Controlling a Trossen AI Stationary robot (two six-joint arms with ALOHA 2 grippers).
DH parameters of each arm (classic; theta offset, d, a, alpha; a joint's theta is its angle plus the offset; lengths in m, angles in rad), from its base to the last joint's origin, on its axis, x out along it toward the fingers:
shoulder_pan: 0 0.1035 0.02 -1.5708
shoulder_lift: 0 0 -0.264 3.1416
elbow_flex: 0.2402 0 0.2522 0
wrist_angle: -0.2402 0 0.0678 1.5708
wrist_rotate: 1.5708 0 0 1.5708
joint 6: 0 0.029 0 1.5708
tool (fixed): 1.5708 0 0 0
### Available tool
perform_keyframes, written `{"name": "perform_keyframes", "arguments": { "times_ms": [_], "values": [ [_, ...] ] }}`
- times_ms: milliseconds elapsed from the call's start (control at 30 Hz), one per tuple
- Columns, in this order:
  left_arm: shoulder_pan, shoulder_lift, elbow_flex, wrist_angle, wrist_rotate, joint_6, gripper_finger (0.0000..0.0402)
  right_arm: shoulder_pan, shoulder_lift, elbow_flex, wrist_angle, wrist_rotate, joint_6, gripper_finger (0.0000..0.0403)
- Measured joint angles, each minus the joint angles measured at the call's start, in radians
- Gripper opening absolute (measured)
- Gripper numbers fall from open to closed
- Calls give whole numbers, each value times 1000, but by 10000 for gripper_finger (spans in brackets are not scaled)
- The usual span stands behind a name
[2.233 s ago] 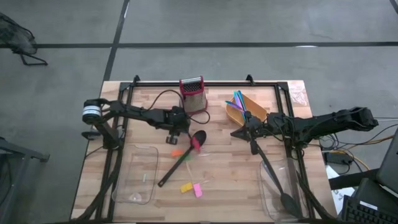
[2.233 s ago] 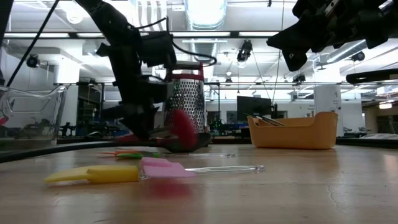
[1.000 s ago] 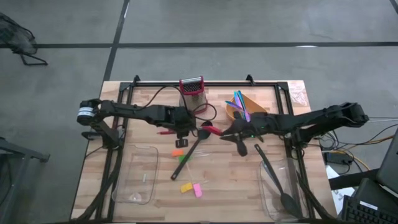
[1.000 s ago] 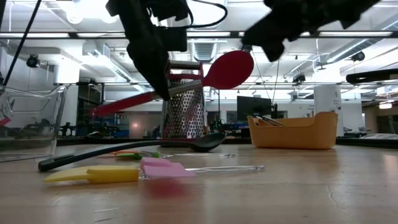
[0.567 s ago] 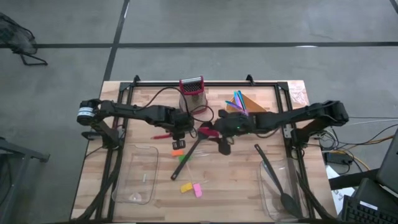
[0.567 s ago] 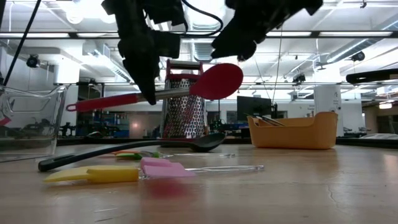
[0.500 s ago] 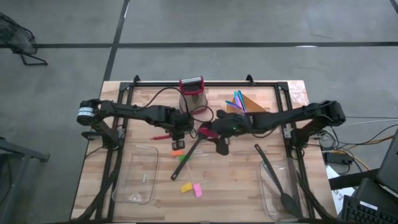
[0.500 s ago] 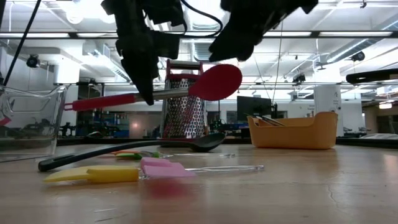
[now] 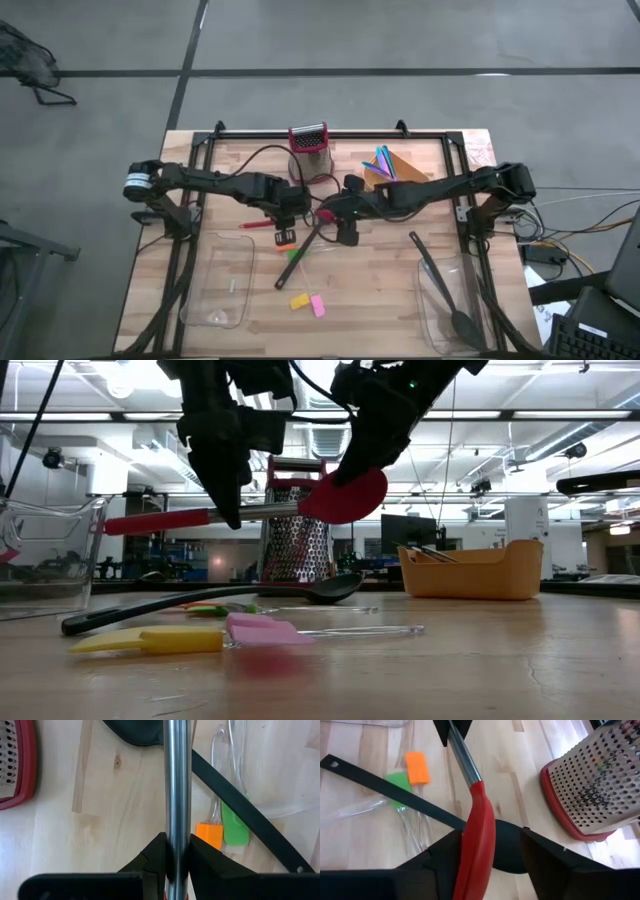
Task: Pick & Place Kitchen Items
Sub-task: Put the red slotted spoon into the right transparent bin
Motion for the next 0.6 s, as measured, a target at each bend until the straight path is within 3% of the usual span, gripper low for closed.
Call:
{"name": "perform_keyframes", "arguments": {
  "times_ms": [100, 300, 467, 600],
  "values": [
    [0, 0, 0, 6, -2, -4, 64, 0, 0, -2, -28, -2, 6, 150],
    [0, 0, 0, 34, 11, -32, 65, 2, 0, 6, -121, 8, 31, 29],
    [-1, 2, -1, 68, 10, -44, 72, 3, -3, 7, -159, 9, 72, 18],
    [-1, -2, -1, 117, -6, -50, 107, 3, -29, 6, -232, 21, 102, 17]
  ]
}}
